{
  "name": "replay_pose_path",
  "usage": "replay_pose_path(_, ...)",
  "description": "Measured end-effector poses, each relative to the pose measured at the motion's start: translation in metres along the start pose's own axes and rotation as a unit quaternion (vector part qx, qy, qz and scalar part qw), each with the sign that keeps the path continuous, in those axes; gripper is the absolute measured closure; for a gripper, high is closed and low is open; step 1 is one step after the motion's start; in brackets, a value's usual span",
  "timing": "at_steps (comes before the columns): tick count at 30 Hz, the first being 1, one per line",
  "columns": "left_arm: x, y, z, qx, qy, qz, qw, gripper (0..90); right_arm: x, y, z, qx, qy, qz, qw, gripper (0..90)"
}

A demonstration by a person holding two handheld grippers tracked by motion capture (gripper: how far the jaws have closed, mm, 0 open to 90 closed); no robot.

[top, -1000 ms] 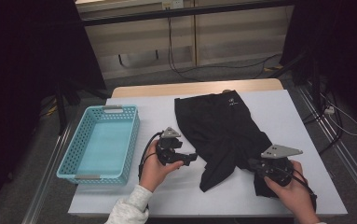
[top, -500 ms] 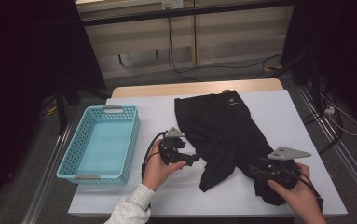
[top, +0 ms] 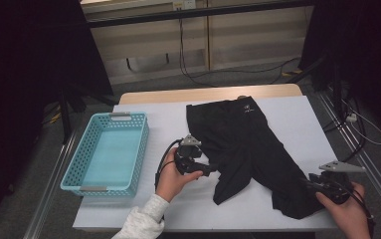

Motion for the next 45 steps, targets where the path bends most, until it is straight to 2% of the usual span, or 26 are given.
replay_pose_path(1, 0.0, 0.0, 0.0, -0.001, 0.001, 0.0, 1.0, 18.3, -0.003, -0.001, 0.0, -0.003, -0.001, 0.015, 0.9999, 75.5)
replay_pose_path(3, 0.001, 0.001, 0.0, -0.002, 0.002, 0.0, 1.0, 18.4, -0.008, -0.001, 0.002, -0.003, -0.001, 0.03, 0.9995, 86.5)
replay_pose_path(5, 0.001, 0.0, 0.0, -0.002, 0.002, 0.0, 1.0, 18.4, -0.004, 0.0, 0.007, 0.008, -0.008, 0.016, 0.9998, 88.2)
replay_pose_path(7, 0.001, 0.0, 0.0, 0.0, 0.001, -0.001, 1.0, 18.4, 0.006, -0.002, 0.019, 0.033, 0.006, 0.001, 0.9994, 88.5)
replay_pose_path(10, 0.0, 0.0, -0.001, -0.001, 0.0, 0.0, 1.0, 18.5, 0.024, 0.001, 0.028, 0.052, 0.027, -0.028, 0.9979, 88.5)
replay_pose_path(12, 0.001, -0.001, 0.0, 0.0, 0.0, -0.001, 1.0, 18.5, 0.033, 0.004, 0.026, 0.05, 0.02, -0.046, 0.9975, 88.4)
replay_pose_path(14, 0.0, -0.002, 0.001, 0.002, 0.0, -0.001, 1.0, 18.5, 0.036, 0.006, 0.023, 0.046, 0.031, -0.039, 0.9977, 87.6)
replay_pose_path(15, 0.0, -0.002, 0.001, 0.003, 0.0, 0.0, 1.0, 18.5, 0.035, 0.009, 0.02, 0.037, 0.024, -0.04, 0.9982, 84.7)
replay_pose_path(18, 0.0, -0.003, 0.001, 0.005, 0.0, 0.002, 1.0, 18.5, 0.036, 0.012, 0.018, 0.032, 0.011, -0.066, 0.9972, 71.9)
replay_pose_path(20, 0.0, -0.004, 0.002, 0.004, 0.001, 0.001, 1.0, 18.5, 0.031, 0.009, 0.022, 0.04, 0.014, -0.061, 0.9972, 68.4)
replay_pose_path(21, 0.0, -0.005, 0.002, 0.005, 0.001, 0.001, 1.0, 18.5, 0.025, 0.005, 0.026, 0.046, 0.014, -0.054, 0.9974, 62.8)
replay_pose_path(23, 0.0, -0.005, 0.003, 0.007, 0.002, 0.001, 1.0, 18.5, 0.018, -0.001, 0.028, 0.051, 0.007, -0.05, 0.9974, 57.4)
replay_pose_path(25, 0.0, -0.006, 0.003, 0.007, 0.001, 0.001, 1.0, 18.5, 0.007, -0.008, 0.029, 0.054, -0.004, -0.037, 0.9979, 57.1)
replay_pose_path(29, 0.0, -0.007, 0.004, 0.006, 0.001, 0.001, 1.0, 18.5, -0.025, -0.018, 0.021, 0.047, -0.019, 0.018, 0.9985, 59.3)
replay_pose_path(32, 0.002, -0.008, 0.007, 0.01, 0.003, 0.001, 0.9999, 18.5, -0.04, -0.021, 0.017, 0.041, -0.041, 0.025, 0.998, 58.9)
replay_pose_path(35, 0.004, -0.006, 0.007, 0.011, 0.004, -0.002, 0.9999, 18.5, -0.053, -0.021, 0.015, 0.034, -0.055, 0.04, 0.9971, 61.8)
replay_pose_path(37, 0.004, -0.004, 0.007, 0.008, 0.006, -0.003, 0.9999, 18.5, -0.054, -0.016, 0.008, 0.017, -0.067, 0.032, 0.9971, 65.0)
replay_pose_path(39, 0.005, -0.002, 0.007, 0.008, 0.005, -0.005, 0.9999, 18.5, -0.056, -0.012, 0.0, 0.002, -0.078, 0.041, 0.9961, 71.5)
replay_pose_path(41, 0.005, -0.002, 0.008, 0.008, 0.006, -0.006, 0.9999, 18.5, -0.058, -0.011, -0.002, 0.004, -0.077, 0.044, 0.9961, 81.5)
replay_pose_path(42, 0.005, -0.002, 0.008, 0.006, 0.006, -0.006, 0.9999, 18.5, -0.056, -0.012, 0.0, 0.005, -0.081, 0.038, 0.996, 88.6)
replay_pose_path(43, 0.005, -0.002, 0.008, 0.006, 0.006, -0.006, 0.9999, 18.5, -0.054, -0.012, 0.002, 0.013, -0.078, 0.034, 0.9963, 89.0)
replay_pose_path(45, 0.006, -0.001, 0.008, 0.006, 0.007, -0.007, 0.9999, 18.5, -0.052, -0.017, 0.008, 0.026, -0.068, 0.041, 0.9965, 89.3)
Point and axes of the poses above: each handheld gripper's, and its own axes: y roughly forward along the jaws, z roughly out of its top, x roughly to its right, the point moved 10 cm from there along y, roughly forward along the jaws, and after that the axes turned 11 degrees about -z, right-handed, at the moved point
